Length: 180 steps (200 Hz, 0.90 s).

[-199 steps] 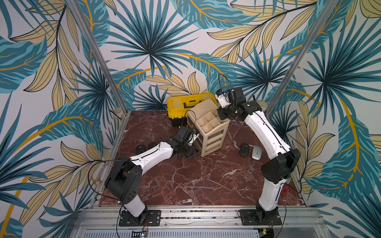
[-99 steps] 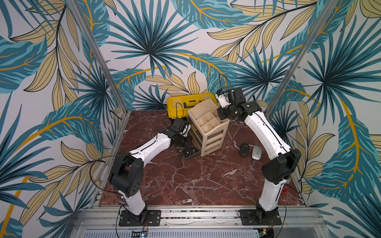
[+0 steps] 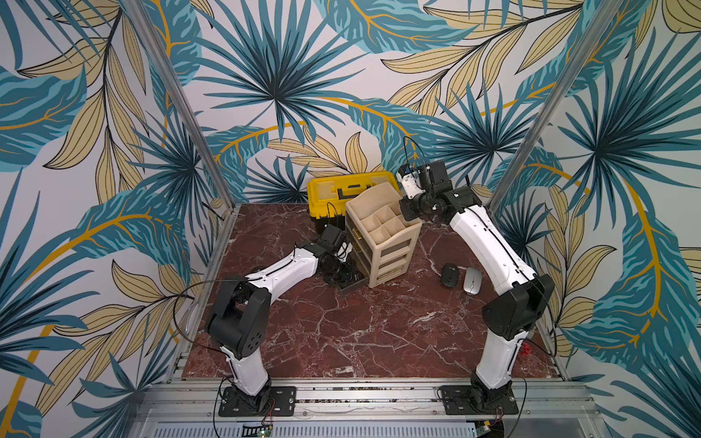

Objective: Take the mice out of the drawer
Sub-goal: Adjust the mouse in the drawer.

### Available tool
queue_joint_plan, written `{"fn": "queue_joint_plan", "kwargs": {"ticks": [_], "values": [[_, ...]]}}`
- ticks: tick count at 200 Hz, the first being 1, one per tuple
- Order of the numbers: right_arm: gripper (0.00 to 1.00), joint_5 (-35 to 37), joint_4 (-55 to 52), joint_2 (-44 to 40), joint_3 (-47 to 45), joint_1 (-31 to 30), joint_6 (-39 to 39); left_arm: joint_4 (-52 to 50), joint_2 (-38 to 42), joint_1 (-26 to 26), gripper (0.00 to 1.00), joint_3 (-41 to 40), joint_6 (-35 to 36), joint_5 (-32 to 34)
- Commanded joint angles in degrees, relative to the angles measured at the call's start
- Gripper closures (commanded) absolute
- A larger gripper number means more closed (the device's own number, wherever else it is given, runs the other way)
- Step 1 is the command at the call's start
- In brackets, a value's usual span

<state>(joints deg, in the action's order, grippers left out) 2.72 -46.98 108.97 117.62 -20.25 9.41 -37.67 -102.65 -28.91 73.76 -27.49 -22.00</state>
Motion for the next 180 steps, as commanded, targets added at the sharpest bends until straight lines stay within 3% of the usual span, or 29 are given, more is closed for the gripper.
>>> {"fn": "queue_joint_plan", "kwargs": {"ticks": [1, 49, 68, 122, 151, 180], "values": [[1.00, 3.42, -4.79, 3.25, -3.43, -0.32, -0.40, -6.17, -2.65, -0.36, 1.00, 1.38, 1.13, -0.83], [1.00, 3.15, -4.84, 3.30, -3.18, -0.27, -0.53, -12.98, -9.90, -0.35, 1.00, 7.46, 3.37, 0.82], [1.00, 3.39, -4.86, 3.36, -3.19, -0.30, -0.36, -14.96, -11.46, -0.36, 1.00, 9.56, 3.02, 4.70], [1.00, 3.30, -4.79, 3.36, -3.62, -0.30, -0.38, -5.72, -7.13, 3.15, 1.00, 5.21, -2.92, 15.64], [1.00, 3.26, -4.87, 3.36, -3.63, -0.25, -0.44, -0.60, -4.19, 4.88, 1.00, 2.85, -4.29, 18.25], [1.00, 3.41, -4.91, 3.25, -3.46, -0.31, -0.27, -2.73, -4.14, 5.75, 1.00, 4.92, -4.10, 20.39]]}}
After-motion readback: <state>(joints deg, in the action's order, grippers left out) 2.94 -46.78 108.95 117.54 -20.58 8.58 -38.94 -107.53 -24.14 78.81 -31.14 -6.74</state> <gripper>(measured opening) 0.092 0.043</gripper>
